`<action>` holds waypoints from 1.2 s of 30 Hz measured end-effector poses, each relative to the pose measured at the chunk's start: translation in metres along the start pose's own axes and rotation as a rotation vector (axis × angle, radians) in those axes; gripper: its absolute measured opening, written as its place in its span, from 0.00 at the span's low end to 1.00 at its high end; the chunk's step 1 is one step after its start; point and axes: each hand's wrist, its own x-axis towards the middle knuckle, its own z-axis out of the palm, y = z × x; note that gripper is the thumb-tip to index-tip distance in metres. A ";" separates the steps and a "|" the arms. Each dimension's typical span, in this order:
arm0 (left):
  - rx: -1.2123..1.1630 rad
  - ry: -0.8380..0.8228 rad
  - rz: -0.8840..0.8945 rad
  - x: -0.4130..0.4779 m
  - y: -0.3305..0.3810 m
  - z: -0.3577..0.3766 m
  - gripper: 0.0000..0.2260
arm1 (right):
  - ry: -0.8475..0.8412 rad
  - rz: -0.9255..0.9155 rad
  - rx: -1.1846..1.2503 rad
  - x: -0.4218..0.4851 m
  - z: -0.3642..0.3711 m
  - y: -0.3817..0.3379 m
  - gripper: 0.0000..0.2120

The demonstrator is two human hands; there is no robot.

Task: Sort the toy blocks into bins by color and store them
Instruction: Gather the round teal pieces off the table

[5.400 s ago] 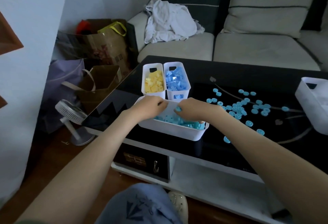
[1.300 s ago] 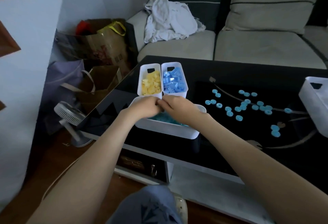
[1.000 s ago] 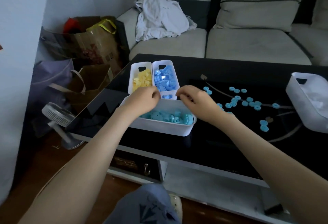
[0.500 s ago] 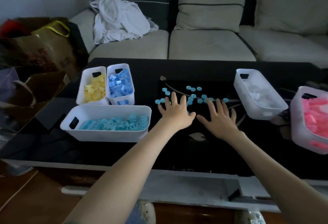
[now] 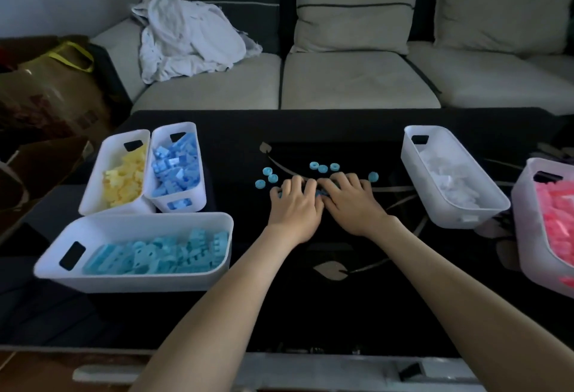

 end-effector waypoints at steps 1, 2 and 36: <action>-0.004 0.031 0.019 -0.001 0.000 0.000 0.17 | 0.043 -0.017 -0.026 -0.001 0.000 0.000 0.20; -0.007 0.057 0.042 -0.002 0.000 0.001 0.17 | 0.081 -0.030 -0.046 -0.003 0.000 0.000 0.18; -0.054 -0.124 -0.026 -0.005 0.012 -0.026 0.18 | 0.026 0.112 -0.144 -0.013 -0.025 -0.018 0.15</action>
